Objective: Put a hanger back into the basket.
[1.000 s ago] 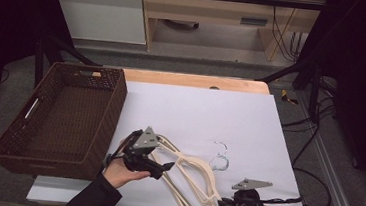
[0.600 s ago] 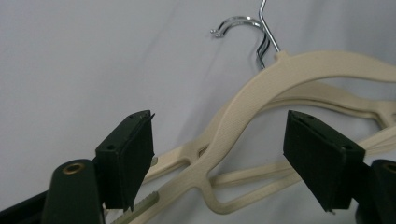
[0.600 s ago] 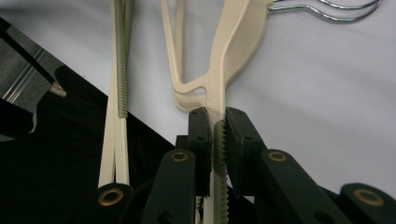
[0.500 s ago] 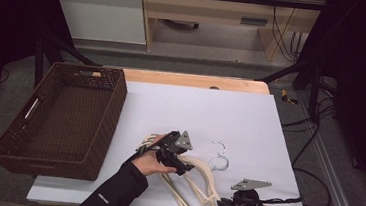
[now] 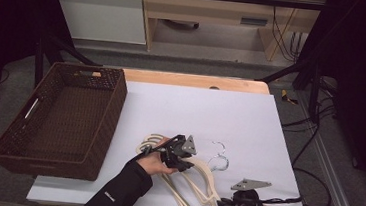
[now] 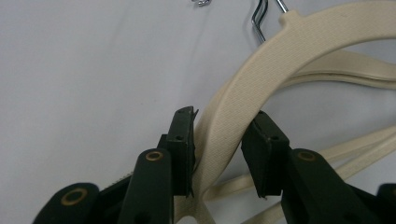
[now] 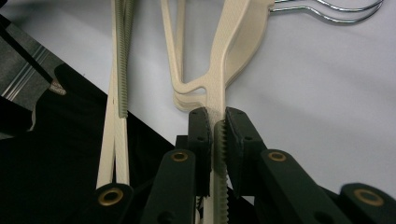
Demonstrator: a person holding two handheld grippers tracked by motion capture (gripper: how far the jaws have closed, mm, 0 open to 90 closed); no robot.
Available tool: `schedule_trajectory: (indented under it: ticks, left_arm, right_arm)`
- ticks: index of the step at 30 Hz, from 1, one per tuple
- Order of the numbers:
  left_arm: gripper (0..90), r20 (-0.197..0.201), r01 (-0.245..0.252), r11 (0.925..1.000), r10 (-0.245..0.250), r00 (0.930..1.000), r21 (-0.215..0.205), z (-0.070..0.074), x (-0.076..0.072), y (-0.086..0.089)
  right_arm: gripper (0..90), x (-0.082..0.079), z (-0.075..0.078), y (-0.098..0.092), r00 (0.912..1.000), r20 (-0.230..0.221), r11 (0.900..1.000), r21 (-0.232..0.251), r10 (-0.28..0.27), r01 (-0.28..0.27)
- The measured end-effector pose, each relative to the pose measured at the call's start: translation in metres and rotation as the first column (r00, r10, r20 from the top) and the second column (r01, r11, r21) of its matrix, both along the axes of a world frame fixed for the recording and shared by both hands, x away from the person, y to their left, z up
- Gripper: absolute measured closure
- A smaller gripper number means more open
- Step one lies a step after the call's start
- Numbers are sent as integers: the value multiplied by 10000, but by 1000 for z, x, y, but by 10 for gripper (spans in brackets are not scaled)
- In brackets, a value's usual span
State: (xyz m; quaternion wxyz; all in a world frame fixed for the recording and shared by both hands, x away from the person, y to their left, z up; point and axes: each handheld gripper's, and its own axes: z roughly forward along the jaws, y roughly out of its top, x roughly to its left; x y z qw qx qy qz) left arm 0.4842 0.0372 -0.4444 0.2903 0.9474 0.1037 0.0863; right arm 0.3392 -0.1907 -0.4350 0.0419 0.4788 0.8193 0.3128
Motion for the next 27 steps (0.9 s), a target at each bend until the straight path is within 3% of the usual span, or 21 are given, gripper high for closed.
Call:
schedule_trajectory:
  ticks: [11, 17, 23, 24, 27]
  left_arm:
    - [706, 763, 581, 9976, -608, 9952, 370, 7, -10, 4]
    - [749, 1132, 932, 9943, -986, 9887, 520, 12, -19, 8]
    - [757, 1255, 952, 9948, -990, 9871, 358, 20, -23, 15]
    - [758, 1258, 906, 9954, -939, 9876, 316, 22, -26, 17]
    - [758, 1354, 865, 9958, -897, 9867, 298, 23, -29, 19]
  right_arm:
    - [794, 1, 1, -1, 9998, 196, 10000, -78, -10, 12]
    - [661, 4, 3, -4, 9990, 434, 9997, -222, 141, -132]
    - [552, 9, 11, -8, 9979, 507, 9984, 372, 409, -428]
    - [505, 16, 17, -11, 9944, 913, 9954, 743, 538, -607]
    - [462, 24, 23, -14, 9908, 1216, 9940, 850, 586, -692]
